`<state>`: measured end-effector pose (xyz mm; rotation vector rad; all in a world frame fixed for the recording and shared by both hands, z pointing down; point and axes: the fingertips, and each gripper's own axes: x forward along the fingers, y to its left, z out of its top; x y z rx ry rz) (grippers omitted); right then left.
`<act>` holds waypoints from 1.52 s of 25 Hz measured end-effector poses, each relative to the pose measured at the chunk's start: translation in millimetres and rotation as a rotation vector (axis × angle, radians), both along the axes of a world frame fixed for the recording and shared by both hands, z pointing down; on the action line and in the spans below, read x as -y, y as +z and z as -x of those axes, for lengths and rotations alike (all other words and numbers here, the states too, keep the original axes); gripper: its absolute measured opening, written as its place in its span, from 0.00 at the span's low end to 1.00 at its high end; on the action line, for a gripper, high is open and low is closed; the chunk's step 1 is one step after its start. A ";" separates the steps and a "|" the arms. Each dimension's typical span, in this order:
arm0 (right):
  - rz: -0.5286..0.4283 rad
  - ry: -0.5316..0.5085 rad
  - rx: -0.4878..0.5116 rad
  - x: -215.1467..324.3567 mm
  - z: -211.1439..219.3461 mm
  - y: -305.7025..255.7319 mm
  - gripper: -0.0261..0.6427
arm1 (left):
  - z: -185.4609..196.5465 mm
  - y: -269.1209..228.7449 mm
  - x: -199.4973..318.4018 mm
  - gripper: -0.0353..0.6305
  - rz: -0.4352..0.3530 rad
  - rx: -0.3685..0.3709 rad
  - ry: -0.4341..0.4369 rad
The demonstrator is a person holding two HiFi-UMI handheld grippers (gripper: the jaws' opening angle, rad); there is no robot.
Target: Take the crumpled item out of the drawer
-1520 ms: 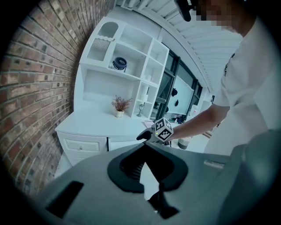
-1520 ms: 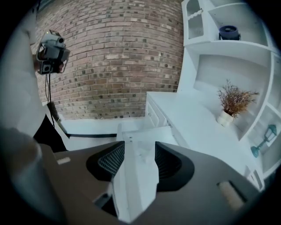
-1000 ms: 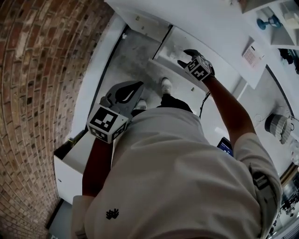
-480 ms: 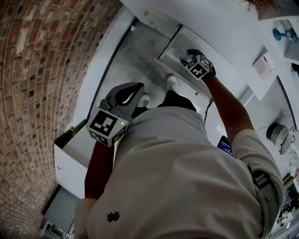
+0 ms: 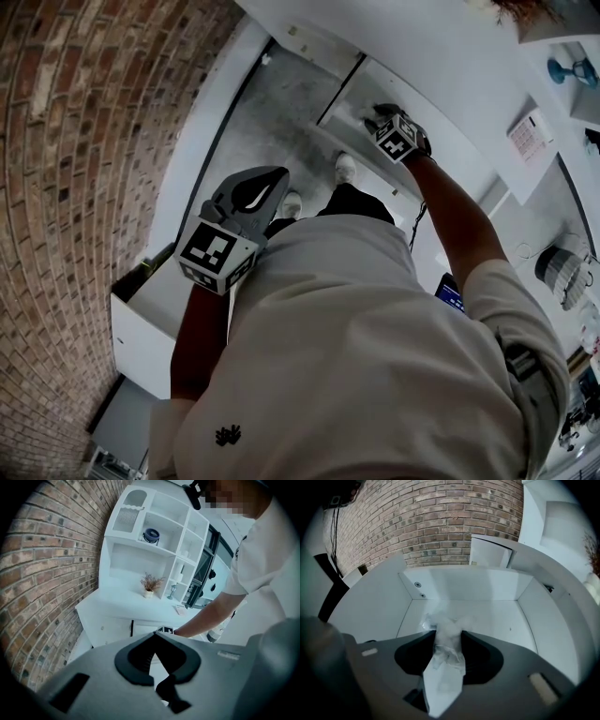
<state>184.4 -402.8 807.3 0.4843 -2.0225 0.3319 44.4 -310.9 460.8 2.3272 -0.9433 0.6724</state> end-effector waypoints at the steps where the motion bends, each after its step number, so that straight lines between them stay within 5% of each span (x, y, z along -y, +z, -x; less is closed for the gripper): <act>1: 0.001 0.004 -0.005 0.4 -0.4 -0.9 0.31 | 1.0 -0.2 0.1 0.06 -0.002 -0.003 0.001; 38: -0.196 0.223 -0.021 -47.7 -15.8 -128.5 0.28 | 55.6 -44.0 -72.2 0.06 -0.146 -0.102 0.202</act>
